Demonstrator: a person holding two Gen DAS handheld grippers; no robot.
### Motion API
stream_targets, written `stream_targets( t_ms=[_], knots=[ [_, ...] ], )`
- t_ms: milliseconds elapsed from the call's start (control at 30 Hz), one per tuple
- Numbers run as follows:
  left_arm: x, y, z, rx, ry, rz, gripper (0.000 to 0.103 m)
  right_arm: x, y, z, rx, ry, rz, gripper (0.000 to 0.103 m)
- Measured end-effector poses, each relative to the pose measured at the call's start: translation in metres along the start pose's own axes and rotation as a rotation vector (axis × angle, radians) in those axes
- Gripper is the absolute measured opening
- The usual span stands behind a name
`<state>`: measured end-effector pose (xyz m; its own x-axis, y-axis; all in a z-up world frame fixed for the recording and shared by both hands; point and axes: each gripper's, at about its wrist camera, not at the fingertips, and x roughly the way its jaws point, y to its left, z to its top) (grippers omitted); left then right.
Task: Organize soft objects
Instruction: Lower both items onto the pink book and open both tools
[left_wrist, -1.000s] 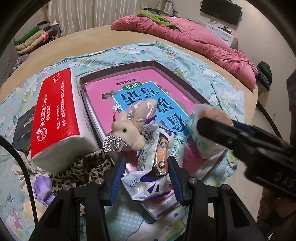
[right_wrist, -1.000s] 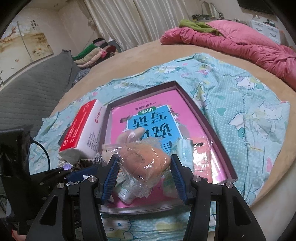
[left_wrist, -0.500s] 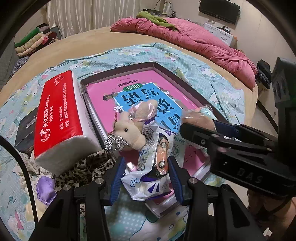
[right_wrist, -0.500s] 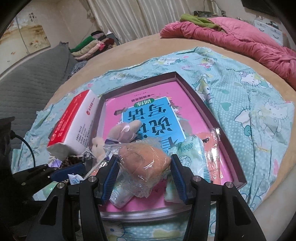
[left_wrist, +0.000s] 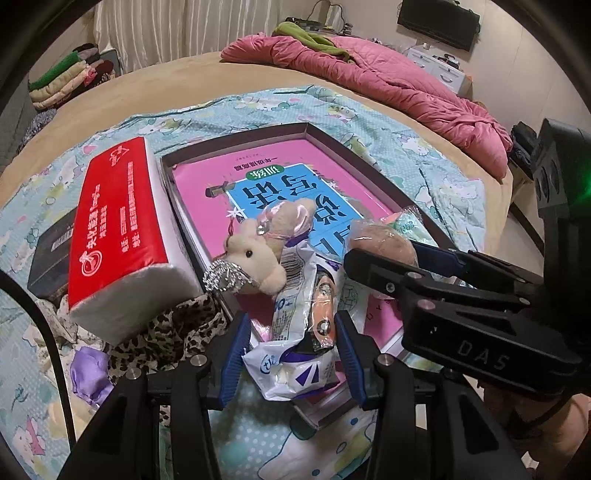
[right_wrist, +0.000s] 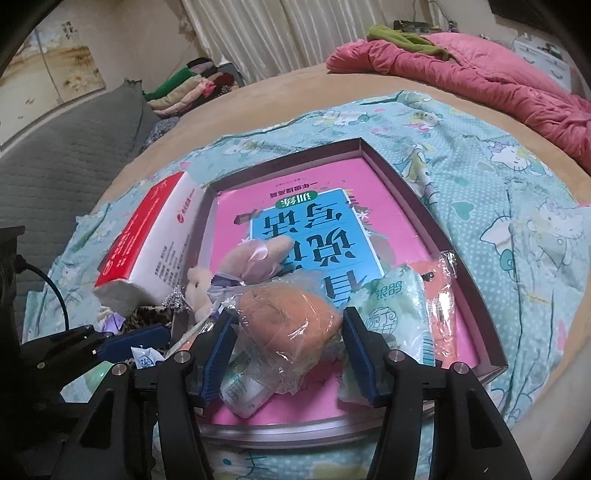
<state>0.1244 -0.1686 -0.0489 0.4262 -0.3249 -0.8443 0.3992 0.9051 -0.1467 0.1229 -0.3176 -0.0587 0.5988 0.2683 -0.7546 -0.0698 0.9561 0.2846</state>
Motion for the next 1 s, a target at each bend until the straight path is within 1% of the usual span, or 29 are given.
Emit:
stream_targets(
  t_ms=[200, 267, 433, 600, 1000],
  knots=[
    [-0.001, -0.001, -0.001, 0.006, -0.002, -0.001, 0.047, -0.003, 0.002, 0.000, -0.001, -0.006, 0.003, 0.061],
    [-0.001, 0.000, -0.002, 0.002, -0.001, -0.007, 0.047, -0.004, 0.002, 0.000, -0.001, -0.009, 0.001, 0.065],
    [-0.002, 0.001, -0.003, -0.011, 0.002, -0.020, 0.047, -0.007, 0.004, 0.000, -0.005, -0.013, -0.005, 0.067],
    [-0.003, -0.001, -0.004, 0.002, 0.003, -0.023, 0.047, -0.013, 0.004, -0.001, -0.005, -0.024, -0.002, 0.073],
    [-0.005, -0.007, -0.005, 0.015, 0.005, -0.024, 0.047, -0.024, 0.004, -0.002, -0.003, -0.049, -0.022, 0.076]
  ],
)
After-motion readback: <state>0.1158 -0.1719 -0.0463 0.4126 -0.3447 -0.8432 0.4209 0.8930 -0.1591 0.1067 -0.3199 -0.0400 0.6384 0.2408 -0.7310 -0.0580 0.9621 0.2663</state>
